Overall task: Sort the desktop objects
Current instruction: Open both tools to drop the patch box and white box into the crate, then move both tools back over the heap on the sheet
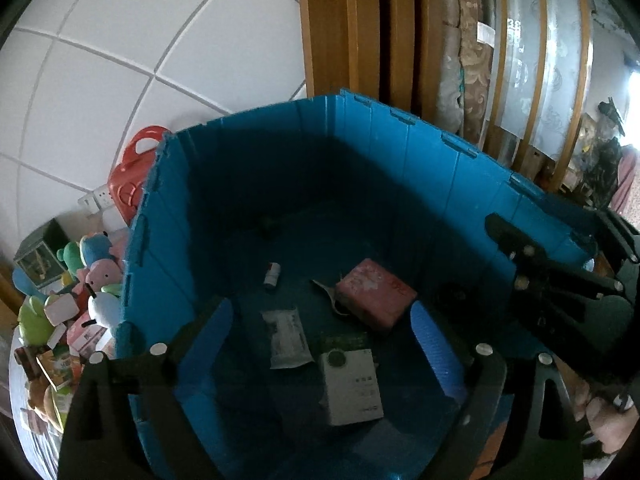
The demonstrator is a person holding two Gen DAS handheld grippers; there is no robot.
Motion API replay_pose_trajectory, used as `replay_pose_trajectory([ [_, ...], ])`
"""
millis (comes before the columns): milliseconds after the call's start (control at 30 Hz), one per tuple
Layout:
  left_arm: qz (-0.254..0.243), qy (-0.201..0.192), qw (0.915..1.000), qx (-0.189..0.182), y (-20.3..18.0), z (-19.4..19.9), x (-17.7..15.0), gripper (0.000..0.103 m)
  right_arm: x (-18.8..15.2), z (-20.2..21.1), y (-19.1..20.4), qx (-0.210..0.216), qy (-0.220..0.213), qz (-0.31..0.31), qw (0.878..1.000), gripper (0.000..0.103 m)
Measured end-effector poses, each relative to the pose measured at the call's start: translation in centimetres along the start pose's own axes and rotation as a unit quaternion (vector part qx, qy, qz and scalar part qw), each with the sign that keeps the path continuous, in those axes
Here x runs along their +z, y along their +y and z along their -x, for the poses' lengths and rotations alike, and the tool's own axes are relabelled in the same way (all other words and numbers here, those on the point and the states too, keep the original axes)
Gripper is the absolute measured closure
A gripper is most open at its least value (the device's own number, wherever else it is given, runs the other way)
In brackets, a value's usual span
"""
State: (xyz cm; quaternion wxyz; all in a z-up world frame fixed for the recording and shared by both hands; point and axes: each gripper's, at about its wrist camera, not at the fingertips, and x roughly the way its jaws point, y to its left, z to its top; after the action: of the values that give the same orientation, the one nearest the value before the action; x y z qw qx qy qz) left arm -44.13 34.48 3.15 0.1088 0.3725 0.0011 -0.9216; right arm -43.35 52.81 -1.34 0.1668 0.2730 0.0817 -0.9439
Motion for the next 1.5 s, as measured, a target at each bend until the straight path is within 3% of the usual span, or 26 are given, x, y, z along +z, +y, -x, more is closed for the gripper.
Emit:
replay_pose_trajectory([
  [33, 0.002, -0.005, 1.0000, -0.001, 0.2, 0.4, 0.0, 0.010, 0.1, 0.3, 0.0, -0.003, -0.004, 0.001, 1.000, 0.007],
  [67, 0.003, -0.009, 1.0000, -0.001, 0.4, 0.8, 0.0, 0.010, 0.2, 0.5, 0.1, -0.005, -0.008, 0.002, 1.000, 0.000],
  [200, 0.015, -0.033, 0.9993, 0.005, 1.6, 2.6, -0.2, 0.010, 0.5, 1.6, 0.2, -0.018, -0.019, 0.000, 1.000, 0.000],
  [433, 0.043, -0.085, 0.9954, 0.014, 5.4, 6.6, -1.1, 0.010, 1.4, 4.6, 2.5, 0.020, -0.050, -0.002, 0.999, 0.000],
  [667, 0.076, -0.123, 0.9883, 0.047, 11.3, 10.4, -3.5, 0.005, 2.8, 8.3, 9.1, 0.077, -0.094, 0.020, 0.992, 0.000],
  [867, 0.117, -0.139, 0.9806, 0.075, 19.5, 13.6, -7.3, 0.005, 3.1, 12.0, 17.0, 0.112, -0.127, 0.048, 0.984, 0.000],
  [1067, 0.127, -0.099, 0.9817, 0.102, 29.0, 14.0, -12.6, 0.005, 2.4, 13.4, 26.1, 0.139, -0.123, 0.055, 0.981, 0.000],
  [1233, 0.150, -0.033, 0.9820, 0.110, 36.5, 11.9, -18.3, 0.005, 0.2, 11.6, 34.0, 0.156, -0.060, 0.073, 0.983, 0.000],
  [1500, 0.182, 0.060, 0.9768, 0.096, 41.7, 7.2, -24.4, 0.005, -4.5, 6.9, 40.8, 0.169, 0.043, 0.094, 0.980, 0.000],
])
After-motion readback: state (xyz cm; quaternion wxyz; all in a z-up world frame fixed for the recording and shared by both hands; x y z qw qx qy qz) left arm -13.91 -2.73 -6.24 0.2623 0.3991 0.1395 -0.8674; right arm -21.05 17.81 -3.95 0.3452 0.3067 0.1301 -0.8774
